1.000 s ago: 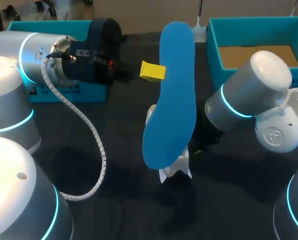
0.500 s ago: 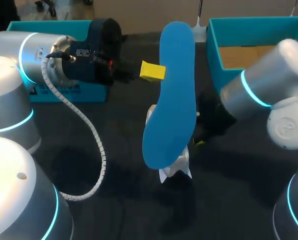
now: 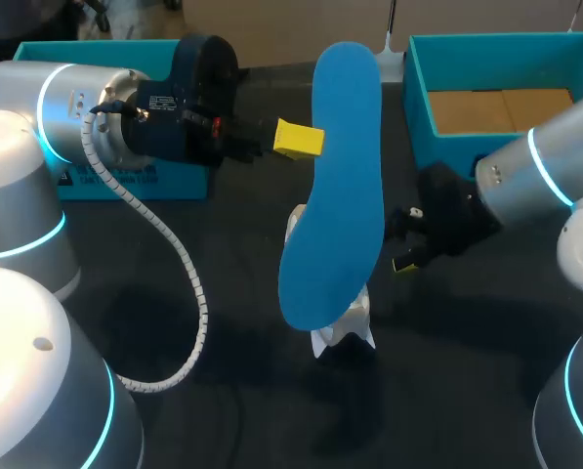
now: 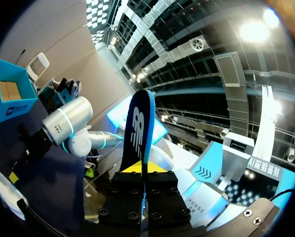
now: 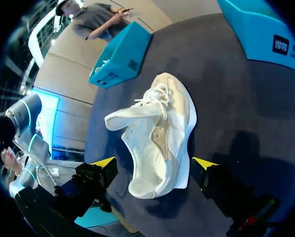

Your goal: Take the shoe out of the shoebox, open the shoe tongue, remove and reinsert the insole, then place the shoe into the shoebox

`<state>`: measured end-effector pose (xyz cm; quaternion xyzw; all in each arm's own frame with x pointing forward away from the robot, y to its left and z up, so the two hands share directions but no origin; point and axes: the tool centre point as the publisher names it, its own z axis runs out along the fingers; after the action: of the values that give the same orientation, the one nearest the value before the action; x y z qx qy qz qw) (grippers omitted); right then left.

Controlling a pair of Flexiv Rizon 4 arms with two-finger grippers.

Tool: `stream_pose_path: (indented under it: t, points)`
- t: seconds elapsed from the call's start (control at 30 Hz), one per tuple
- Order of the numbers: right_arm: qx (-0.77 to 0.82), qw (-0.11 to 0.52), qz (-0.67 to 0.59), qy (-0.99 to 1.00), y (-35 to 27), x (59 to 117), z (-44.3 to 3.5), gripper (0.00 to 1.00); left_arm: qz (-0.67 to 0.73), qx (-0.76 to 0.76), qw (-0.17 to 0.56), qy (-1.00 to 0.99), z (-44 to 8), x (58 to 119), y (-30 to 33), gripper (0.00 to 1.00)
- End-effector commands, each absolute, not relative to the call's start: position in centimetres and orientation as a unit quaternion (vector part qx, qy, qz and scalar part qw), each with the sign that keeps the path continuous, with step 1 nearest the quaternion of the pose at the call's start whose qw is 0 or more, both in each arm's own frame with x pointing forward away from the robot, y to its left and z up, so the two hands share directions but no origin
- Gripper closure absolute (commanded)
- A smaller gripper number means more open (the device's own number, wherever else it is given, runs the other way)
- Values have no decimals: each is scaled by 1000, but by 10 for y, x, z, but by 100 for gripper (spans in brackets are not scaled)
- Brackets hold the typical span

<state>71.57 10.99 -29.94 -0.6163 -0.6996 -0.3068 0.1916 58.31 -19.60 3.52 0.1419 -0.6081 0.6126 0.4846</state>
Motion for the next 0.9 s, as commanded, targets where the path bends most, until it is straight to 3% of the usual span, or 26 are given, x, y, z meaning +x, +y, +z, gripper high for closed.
stream_pose_path:
  t: [0.03, 0.37, 0.7, 0.9]
  points:
    - [-629, 209, -330, -672, 108, 718, -284, 0, 614, 142, 485, -607, 34, 582, -196, 100]
    - [-590, 299, -440, -607, 107, 723, -235, 0, 614, 142, 485, -607, 34, 582, -196, 100]
    - [-590, 299, -440, -607, 107, 723, -235, 0, 614, 142, 485, -607, 34, 582, -196, 100]
    - [-586, 356, -467, -559, 93, 721, -202, 0, 614, 142, 485, -607, 34, 582, -196, 100]
